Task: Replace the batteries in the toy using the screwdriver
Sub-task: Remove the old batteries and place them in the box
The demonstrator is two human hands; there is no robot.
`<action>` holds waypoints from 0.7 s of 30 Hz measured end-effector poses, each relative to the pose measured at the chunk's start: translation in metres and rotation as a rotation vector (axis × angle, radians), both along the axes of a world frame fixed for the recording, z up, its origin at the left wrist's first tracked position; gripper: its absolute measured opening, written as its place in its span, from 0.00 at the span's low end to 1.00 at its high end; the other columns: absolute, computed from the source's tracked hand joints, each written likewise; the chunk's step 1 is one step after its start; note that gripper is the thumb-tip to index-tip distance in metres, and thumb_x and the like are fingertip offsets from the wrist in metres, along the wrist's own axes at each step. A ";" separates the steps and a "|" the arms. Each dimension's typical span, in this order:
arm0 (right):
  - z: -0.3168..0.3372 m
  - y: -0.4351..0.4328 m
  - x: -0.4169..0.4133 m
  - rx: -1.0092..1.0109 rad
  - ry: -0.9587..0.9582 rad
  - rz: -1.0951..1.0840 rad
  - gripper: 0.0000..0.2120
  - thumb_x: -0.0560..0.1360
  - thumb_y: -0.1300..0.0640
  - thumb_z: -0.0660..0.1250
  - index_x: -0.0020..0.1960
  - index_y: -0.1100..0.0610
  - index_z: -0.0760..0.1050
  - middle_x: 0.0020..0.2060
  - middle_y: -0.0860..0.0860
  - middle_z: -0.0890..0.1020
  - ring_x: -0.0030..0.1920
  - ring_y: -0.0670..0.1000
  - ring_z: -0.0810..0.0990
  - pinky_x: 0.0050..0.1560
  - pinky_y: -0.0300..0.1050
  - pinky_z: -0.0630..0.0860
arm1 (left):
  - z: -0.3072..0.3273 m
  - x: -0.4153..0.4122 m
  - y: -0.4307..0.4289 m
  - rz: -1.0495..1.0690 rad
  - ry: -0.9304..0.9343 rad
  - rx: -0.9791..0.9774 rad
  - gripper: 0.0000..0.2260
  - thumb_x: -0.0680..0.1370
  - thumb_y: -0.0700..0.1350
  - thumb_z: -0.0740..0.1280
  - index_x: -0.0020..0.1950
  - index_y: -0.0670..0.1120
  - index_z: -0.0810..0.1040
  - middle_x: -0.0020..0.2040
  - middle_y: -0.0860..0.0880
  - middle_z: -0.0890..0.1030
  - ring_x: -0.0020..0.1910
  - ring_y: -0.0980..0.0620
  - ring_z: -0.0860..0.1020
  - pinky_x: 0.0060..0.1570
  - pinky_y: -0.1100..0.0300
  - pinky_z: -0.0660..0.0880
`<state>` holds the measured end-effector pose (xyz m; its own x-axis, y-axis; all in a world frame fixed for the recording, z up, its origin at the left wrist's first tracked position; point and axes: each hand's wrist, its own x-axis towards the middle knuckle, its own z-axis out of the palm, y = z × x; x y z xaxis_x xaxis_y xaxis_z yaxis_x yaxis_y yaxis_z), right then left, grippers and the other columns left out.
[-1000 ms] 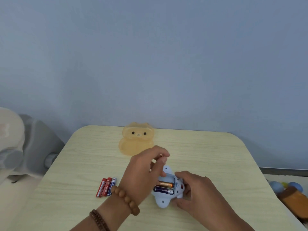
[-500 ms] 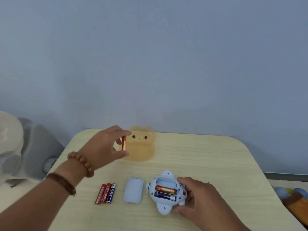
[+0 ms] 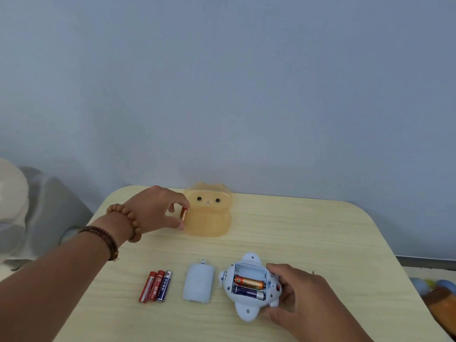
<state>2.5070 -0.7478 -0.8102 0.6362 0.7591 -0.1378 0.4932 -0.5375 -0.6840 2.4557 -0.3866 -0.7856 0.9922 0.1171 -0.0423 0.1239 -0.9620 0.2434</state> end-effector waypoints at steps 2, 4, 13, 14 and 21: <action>0.000 0.001 0.000 -0.007 -0.016 -0.002 0.28 0.57 0.35 0.68 0.49 0.12 0.61 0.56 0.23 0.72 0.52 0.36 0.81 0.52 0.30 0.76 | -0.002 0.001 0.003 0.014 0.005 -0.006 0.18 0.69 0.60 0.74 0.57 0.60 0.79 0.46 0.58 0.81 0.46 0.64 0.76 0.50 0.62 0.74; -0.001 0.001 0.000 -0.020 -0.011 -0.009 0.25 0.58 0.36 0.71 0.50 0.18 0.66 0.55 0.25 0.75 0.52 0.37 0.81 0.53 0.33 0.77 | -0.004 0.002 0.005 0.003 0.027 -0.001 0.18 0.69 0.61 0.74 0.58 0.61 0.79 0.48 0.58 0.82 0.47 0.64 0.77 0.51 0.61 0.75; -0.008 -0.001 0.001 -0.086 -0.010 -0.058 0.30 0.64 0.46 0.76 0.65 0.38 0.74 0.50 0.39 0.84 0.51 0.40 0.82 0.54 0.40 0.79 | -0.017 0.001 0.011 -0.044 0.063 0.040 0.06 0.71 0.59 0.73 0.44 0.59 0.84 0.66 0.65 0.75 0.41 0.68 0.76 0.51 0.59 0.76; -0.008 -0.001 0.001 -0.090 -0.017 -0.059 0.29 0.64 0.47 0.77 0.64 0.39 0.74 0.49 0.40 0.84 0.50 0.40 0.82 0.53 0.40 0.79 | -0.018 0.000 0.010 -0.040 0.068 0.052 0.07 0.71 0.59 0.73 0.45 0.59 0.84 0.67 0.65 0.74 0.41 0.68 0.74 0.51 0.59 0.76; -0.004 -0.001 -0.001 -0.077 -0.020 -0.069 0.26 0.64 0.49 0.78 0.60 0.38 0.75 0.46 0.40 0.85 0.46 0.42 0.83 0.50 0.43 0.81 | -0.012 -0.016 -0.010 0.043 -0.091 0.085 0.18 0.71 0.61 0.72 0.59 0.61 0.77 0.68 0.63 0.71 0.46 0.63 0.77 0.47 0.57 0.78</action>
